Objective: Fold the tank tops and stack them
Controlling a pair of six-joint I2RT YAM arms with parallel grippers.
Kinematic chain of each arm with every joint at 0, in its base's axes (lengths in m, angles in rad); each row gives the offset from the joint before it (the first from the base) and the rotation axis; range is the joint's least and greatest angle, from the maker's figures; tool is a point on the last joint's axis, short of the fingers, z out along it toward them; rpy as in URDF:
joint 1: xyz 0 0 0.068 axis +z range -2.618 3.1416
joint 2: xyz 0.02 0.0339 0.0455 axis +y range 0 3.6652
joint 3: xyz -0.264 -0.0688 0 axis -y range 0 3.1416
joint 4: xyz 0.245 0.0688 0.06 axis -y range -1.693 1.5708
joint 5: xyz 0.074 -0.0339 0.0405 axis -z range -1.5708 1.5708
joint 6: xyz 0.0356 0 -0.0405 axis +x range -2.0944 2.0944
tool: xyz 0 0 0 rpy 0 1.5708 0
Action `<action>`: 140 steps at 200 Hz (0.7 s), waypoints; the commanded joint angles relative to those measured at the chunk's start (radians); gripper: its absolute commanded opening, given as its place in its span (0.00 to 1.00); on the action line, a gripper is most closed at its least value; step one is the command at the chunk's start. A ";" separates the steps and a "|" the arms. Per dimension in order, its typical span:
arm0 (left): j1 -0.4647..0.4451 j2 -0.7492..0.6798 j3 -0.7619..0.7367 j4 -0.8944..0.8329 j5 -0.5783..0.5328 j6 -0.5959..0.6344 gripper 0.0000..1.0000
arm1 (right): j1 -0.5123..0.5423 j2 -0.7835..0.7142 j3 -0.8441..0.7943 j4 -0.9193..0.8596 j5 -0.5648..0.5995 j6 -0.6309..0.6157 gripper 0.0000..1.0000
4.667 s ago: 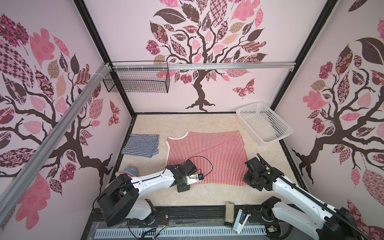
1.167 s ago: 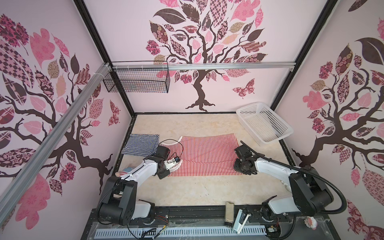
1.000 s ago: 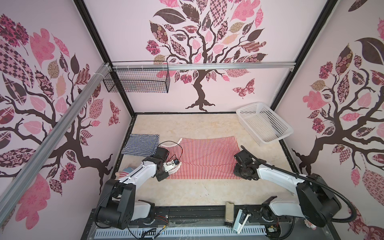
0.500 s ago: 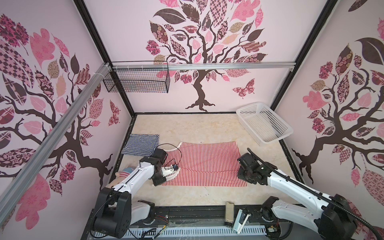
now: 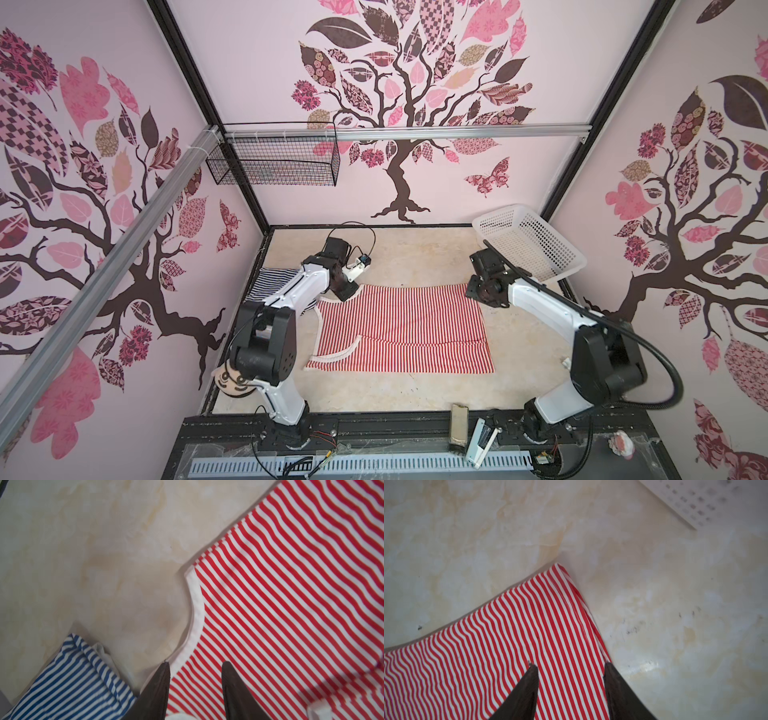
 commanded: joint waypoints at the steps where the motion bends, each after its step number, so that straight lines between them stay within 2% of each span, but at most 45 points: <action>1: 0.009 0.082 0.096 -0.016 0.064 -0.073 0.45 | -0.037 0.140 0.112 -0.006 -0.056 -0.087 0.54; 34: 0.023 0.178 0.189 -0.078 0.165 -0.106 0.50 | -0.080 0.293 0.237 -0.010 -0.084 -0.102 0.53; 43: 0.027 0.191 0.196 -0.075 0.176 -0.122 0.58 | -0.084 0.320 0.265 -0.018 -0.093 -0.105 0.53; 50: 0.031 0.197 0.198 -0.067 0.177 -0.130 0.59 | -0.084 0.340 0.283 -0.023 -0.101 -0.111 0.53; 107: 0.035 0.261 0.222 -0.083 0.216 -0.141 0.60 | -0.084 0.418 0.338 -0.056 -0.088 -0.125 0.50; 140: 0.036 0.286 0.237 -0.091 0.239 -0.157 0.60 | -0.084 0.429 0.342 -0.055 -0.092 -0.123 0.42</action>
